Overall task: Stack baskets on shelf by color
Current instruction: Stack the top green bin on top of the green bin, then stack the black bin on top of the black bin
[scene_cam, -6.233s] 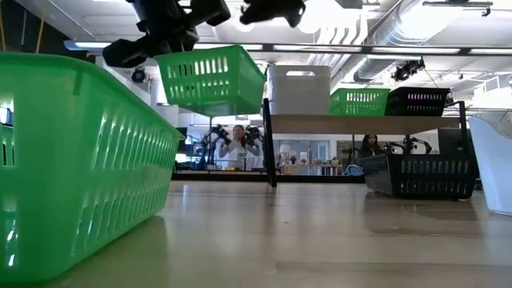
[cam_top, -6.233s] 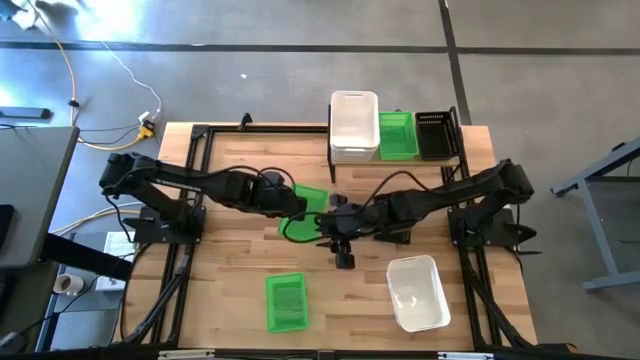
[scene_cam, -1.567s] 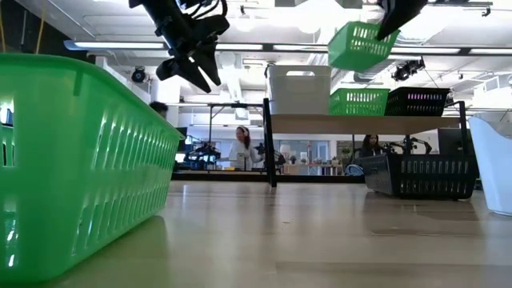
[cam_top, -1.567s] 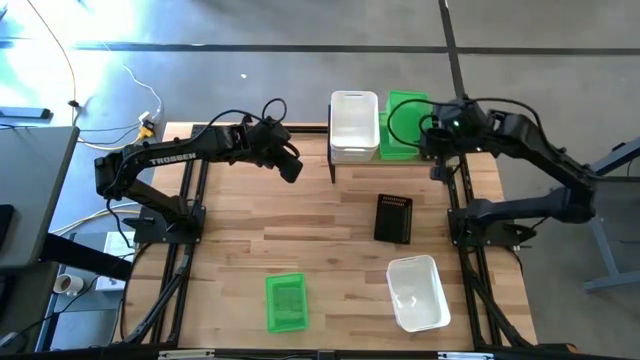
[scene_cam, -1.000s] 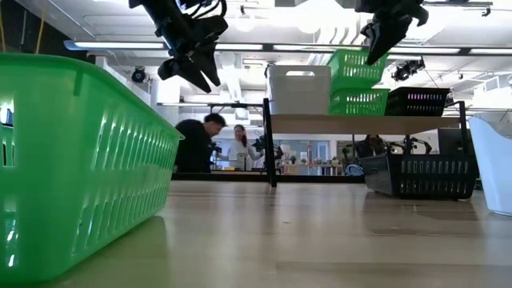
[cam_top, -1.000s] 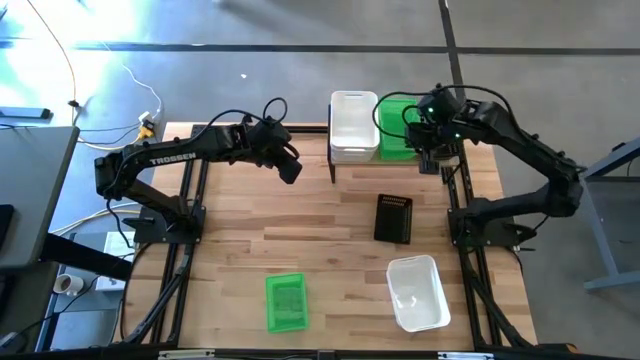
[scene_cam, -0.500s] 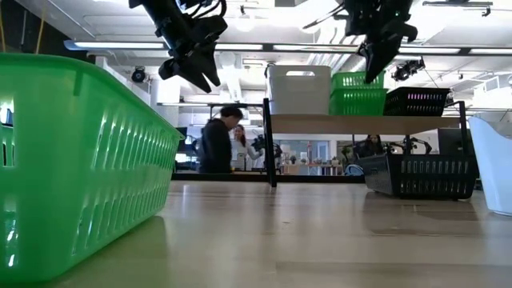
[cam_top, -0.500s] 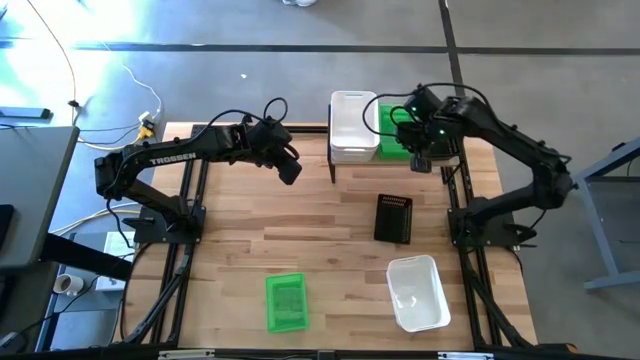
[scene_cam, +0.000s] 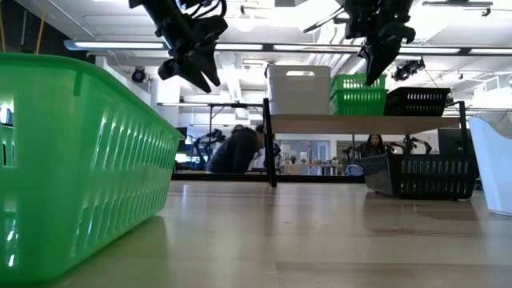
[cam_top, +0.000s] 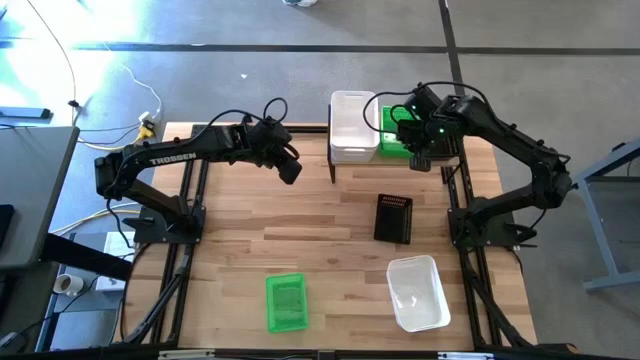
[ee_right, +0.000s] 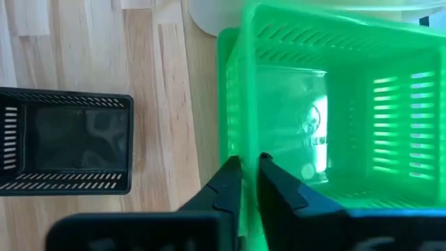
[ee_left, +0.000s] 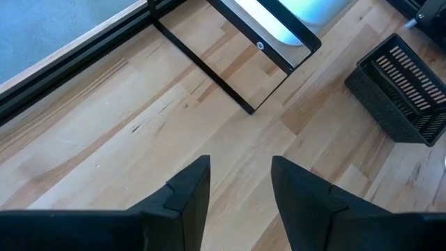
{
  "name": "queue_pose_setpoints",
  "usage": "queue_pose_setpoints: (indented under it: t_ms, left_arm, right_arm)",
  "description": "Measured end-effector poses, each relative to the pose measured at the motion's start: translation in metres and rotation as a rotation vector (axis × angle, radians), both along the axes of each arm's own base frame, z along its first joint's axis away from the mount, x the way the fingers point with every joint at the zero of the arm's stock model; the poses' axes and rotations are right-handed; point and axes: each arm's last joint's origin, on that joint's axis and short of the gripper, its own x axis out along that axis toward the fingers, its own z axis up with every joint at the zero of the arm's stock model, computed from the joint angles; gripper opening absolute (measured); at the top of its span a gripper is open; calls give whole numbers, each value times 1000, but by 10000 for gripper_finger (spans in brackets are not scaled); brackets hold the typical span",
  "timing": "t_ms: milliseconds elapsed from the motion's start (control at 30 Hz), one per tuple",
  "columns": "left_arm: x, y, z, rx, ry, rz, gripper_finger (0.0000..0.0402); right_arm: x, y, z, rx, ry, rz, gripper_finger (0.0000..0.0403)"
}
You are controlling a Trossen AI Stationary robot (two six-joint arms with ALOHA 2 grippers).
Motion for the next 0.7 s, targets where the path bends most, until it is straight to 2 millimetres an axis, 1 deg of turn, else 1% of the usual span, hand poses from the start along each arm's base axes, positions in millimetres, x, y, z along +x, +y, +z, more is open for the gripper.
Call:
queue_pose_setpoints:
  t_ms: [167, 300, 400, 567, 700]
  left_arm:
    - [0, 0, 0, 0, 0, 0, 143]
    - [0, 0, 0, 0, 0, 0, 143]
    - [0, 0, 0, 0, 0, 0, 143]
    - [0, 0, 0, 0, 0, 1, 143]
    - [0, 0, 0, 16, 10, -20, 143]
  right_arm:
    - [0, 0, 0, 2, 0, -4, 82]
    - [-4, 2, 1, -13, 28, -27, 110]
    - [-9, 5, 5, -24, 20, -58, 118]
    - [-22, 15, 17, -35, -49, -126, 117]
    - [-30, 24, 27, 27, -153, -246, 117]
